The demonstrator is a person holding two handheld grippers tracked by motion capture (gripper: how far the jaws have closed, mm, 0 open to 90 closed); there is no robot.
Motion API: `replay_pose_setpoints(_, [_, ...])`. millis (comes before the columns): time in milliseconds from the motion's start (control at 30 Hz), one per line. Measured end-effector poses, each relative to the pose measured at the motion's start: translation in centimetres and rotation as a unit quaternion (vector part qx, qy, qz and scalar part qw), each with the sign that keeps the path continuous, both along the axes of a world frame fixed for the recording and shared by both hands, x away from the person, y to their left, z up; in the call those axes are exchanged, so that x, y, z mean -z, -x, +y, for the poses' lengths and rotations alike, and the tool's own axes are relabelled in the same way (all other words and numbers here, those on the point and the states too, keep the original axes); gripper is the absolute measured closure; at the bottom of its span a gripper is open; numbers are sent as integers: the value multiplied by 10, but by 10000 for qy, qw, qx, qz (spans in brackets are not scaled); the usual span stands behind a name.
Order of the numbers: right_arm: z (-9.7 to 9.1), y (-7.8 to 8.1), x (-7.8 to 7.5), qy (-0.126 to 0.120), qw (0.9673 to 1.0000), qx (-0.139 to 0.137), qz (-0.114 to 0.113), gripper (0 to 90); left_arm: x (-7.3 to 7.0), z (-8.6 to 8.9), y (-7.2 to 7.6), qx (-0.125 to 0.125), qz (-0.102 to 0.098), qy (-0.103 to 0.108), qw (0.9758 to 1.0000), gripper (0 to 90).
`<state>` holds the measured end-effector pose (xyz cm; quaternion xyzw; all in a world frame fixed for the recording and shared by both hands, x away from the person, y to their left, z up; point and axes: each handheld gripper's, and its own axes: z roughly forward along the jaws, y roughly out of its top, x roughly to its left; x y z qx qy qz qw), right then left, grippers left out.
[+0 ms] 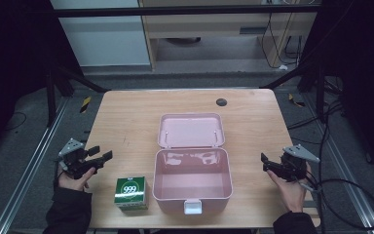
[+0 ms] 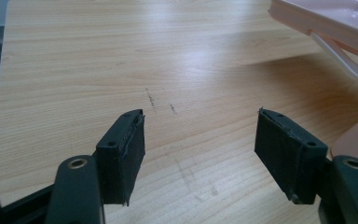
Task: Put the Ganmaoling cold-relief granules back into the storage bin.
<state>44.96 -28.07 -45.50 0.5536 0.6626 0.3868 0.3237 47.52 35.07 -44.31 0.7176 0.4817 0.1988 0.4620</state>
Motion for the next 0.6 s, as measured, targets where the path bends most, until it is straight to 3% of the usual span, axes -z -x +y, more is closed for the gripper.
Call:
replay_pose_setpoints(133, [2, -1, 2, 159, 9999, -30, 52, 124, -5, -4, 2, 159, -14, -82, 9998, 329])
replay_pose_setpoints(333, [1, -1, 3, 189, 9998, -45, 36, 114, -14, -10, 5, 492, -12, -284, 9984, 325])
replay_pose_setpoints(500, [2, -1, 7, 365, 9993, -67, 79, 106, -25, -15, 11, 743, -73, -377, 9965, 326])
replay_pose_setpoints(533, [2, -1, 7, 368, 9993, -76, 73, 106, -29, -17, 12, 876, -84, -485, 9949, 324])
replay_pose_setpoints(600, [3, -1, 7, 399, 9991, -125, 64, 104, -32, -18, 13, 946, -79, -533, 9941, 316])
